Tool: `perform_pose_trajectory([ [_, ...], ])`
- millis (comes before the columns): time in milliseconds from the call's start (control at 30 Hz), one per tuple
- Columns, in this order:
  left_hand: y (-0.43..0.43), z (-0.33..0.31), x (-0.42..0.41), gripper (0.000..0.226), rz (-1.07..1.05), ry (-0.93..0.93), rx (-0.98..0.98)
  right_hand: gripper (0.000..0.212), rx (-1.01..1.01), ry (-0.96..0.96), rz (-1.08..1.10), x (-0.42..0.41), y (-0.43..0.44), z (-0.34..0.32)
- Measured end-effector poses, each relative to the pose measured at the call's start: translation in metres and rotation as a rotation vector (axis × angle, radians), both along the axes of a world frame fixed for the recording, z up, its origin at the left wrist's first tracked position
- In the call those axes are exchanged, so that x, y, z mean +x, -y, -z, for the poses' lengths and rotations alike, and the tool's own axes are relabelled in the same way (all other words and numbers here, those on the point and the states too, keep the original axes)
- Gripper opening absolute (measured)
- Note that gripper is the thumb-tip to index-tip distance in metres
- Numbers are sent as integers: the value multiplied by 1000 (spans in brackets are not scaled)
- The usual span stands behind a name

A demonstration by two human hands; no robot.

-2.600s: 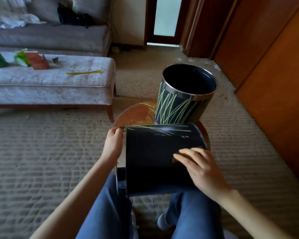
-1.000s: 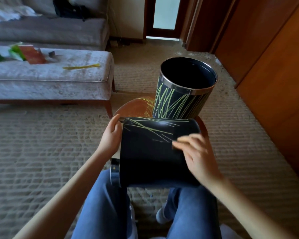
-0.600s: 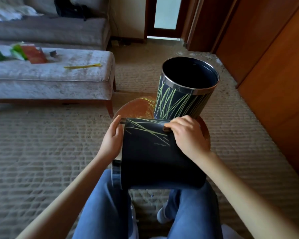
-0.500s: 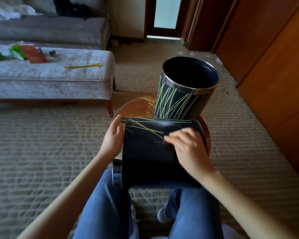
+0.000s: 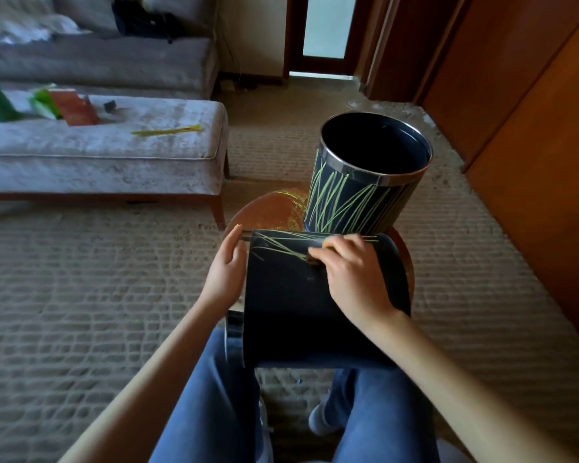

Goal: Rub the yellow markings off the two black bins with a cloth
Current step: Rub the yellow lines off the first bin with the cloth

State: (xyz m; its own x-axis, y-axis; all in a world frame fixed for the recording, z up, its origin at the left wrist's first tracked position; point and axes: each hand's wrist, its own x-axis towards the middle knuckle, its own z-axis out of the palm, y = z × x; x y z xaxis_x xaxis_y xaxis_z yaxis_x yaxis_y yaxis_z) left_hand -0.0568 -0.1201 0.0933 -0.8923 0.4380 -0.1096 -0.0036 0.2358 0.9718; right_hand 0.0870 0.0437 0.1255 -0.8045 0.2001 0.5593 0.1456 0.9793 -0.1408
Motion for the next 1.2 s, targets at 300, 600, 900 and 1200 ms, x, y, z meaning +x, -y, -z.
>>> perform_pose_trajectory([
  [300,-1,-3,1,48,9,25,29,26,61,29,-260,37,17,13],
  [600,9,1,15,43,5,-15,69,26,-93,-25,-84,-1,40,2],
  [900,17,4,30,43,-8,-9,155,28,-44,68,-278,-8,46,-5],
  [1200,14,4,23,42,-24,48,166,21,-67,72,-319,10,74,-1],
])
